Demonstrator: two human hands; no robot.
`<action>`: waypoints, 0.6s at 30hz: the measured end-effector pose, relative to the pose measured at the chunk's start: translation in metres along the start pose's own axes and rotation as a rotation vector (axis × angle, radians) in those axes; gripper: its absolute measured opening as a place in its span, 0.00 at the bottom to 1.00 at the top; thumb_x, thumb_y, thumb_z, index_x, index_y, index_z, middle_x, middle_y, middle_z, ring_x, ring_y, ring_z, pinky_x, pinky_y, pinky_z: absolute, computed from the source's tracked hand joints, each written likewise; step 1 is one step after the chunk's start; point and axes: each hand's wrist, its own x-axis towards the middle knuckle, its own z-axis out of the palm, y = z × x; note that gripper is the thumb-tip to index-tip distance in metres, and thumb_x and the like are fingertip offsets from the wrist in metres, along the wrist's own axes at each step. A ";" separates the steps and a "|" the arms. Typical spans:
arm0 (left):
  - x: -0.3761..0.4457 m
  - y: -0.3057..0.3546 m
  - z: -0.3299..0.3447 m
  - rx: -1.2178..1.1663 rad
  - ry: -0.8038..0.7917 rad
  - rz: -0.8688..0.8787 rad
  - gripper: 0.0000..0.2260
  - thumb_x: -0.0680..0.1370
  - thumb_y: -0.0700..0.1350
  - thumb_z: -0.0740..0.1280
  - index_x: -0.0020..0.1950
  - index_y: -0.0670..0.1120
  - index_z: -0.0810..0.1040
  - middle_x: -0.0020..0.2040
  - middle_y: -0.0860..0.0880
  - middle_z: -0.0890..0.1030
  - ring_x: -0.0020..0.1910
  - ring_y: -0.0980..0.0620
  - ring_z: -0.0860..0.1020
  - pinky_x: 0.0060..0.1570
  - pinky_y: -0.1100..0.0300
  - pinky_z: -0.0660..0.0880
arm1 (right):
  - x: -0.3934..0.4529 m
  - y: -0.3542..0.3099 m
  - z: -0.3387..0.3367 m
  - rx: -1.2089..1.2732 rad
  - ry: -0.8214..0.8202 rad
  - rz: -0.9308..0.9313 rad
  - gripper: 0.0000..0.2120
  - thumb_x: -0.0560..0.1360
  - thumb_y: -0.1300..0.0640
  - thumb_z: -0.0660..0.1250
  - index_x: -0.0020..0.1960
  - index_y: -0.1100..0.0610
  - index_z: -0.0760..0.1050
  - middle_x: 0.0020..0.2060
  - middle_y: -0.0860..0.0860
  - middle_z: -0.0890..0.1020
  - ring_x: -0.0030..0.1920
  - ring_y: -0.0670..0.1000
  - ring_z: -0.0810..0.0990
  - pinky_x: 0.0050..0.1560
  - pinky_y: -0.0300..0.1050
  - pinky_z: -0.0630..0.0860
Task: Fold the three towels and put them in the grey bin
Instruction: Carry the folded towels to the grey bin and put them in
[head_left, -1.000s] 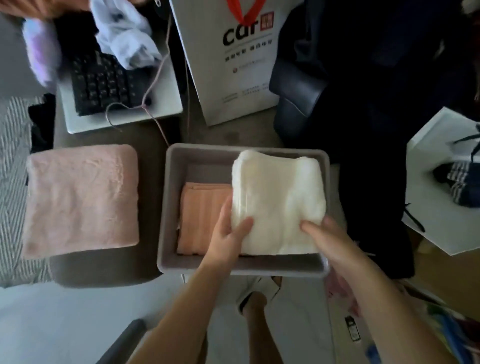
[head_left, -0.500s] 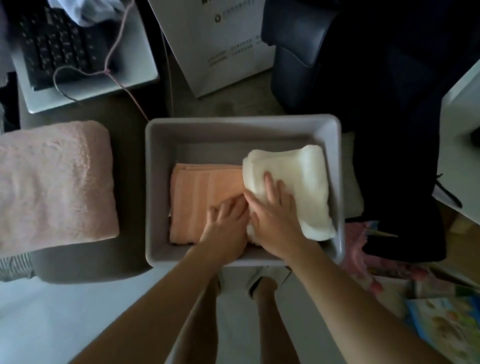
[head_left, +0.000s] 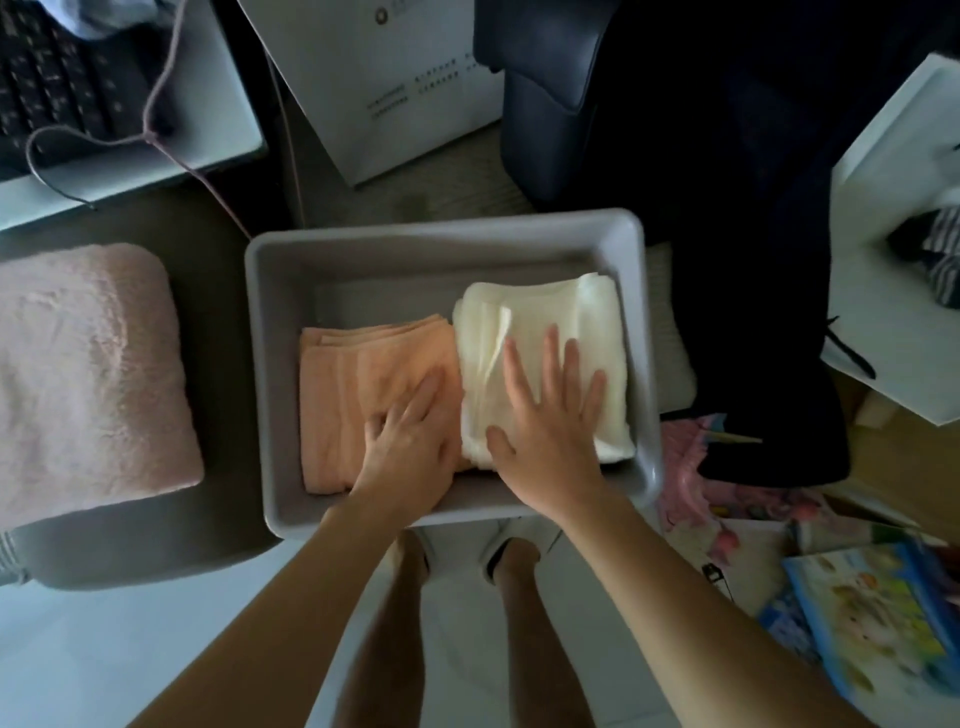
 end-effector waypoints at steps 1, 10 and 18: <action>-0.001 0.003 -0.001 -0.070 0.116 0.027 0.27 0.83 0.48 0.55 0.81 0.58 0.50 0.83 0.54 0.45 0.81 0.49 0.44 0.75 0.39 0.44 | -0.008 0.008 -0.003 0.007 0.040 0.061 0.44 0.72 0.43 0.57 0.81 0.48 0.39 0.80 0.60 0.36 0.79 0.63 0.36 0.74 0.63 0.31; 0.070 -0.021 0.016 0.172 0.083 -0.104 0.33 0.80 0.65 0.40 0.78 0.54 0.26 0.79 0.47 0.28 0.78 0.44 0.29 0.74 0.36 0.34 | 0.020 0.035 0.013 -0.046 -0.439 0.134 0.52 0.70 0.34 0.60 0.76 0.43 0.24 0.66 0.56 0.14 0.67 0.60 0.13 0.69 0.64 0.22; 0.049 0.015 0.012 -0.088 0.311 0.196 0.29 0.83 0.54 0.47 0.81 0.56 0.37 0.81 0.52 0.33 0.80 0.50 0.36 0.77 0.42 0.38 | 0.007 0.028 -0.019 0.022 0.098 0.033 0.37 0.75 0.49 0.60 0.81 0.54 0.51 0.81 0.58 0.47 0.80 0.60 0.45 0.78 0.61 0.45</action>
